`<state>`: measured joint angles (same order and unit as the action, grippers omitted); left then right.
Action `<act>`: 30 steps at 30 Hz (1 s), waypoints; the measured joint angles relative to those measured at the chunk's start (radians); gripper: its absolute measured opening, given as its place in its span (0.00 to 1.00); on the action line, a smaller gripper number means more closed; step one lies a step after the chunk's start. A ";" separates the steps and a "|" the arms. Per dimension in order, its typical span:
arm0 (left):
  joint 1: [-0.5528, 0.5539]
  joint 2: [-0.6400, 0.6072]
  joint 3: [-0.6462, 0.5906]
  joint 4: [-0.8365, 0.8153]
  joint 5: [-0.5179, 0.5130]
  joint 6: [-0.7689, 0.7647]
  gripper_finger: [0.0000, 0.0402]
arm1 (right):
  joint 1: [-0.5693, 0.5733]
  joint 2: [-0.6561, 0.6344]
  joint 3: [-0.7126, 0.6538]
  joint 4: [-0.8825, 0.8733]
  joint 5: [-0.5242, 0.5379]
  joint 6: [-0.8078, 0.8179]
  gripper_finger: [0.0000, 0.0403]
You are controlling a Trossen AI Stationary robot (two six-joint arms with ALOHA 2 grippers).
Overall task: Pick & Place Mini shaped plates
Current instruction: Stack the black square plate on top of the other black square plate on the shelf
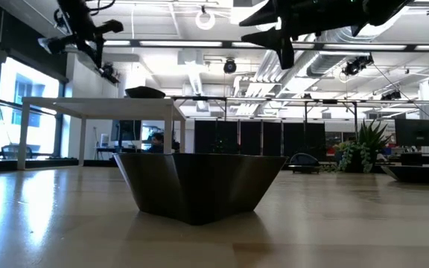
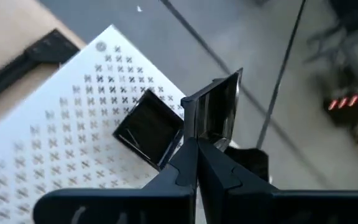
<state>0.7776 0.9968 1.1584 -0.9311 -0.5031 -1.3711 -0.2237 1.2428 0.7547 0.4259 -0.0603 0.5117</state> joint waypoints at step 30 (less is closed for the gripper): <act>-0.117 -0.072 -0.416 0.442 -0.221 -0.604 0.00 | -0.031 -0.093 0.000 -0.109 -0.112 -0.068 0.35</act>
<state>0.6605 0.9252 0.7422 -0.4894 -0.7242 -1.9755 -0.2550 1.1496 0.7544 0.3168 -0.1719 0.4439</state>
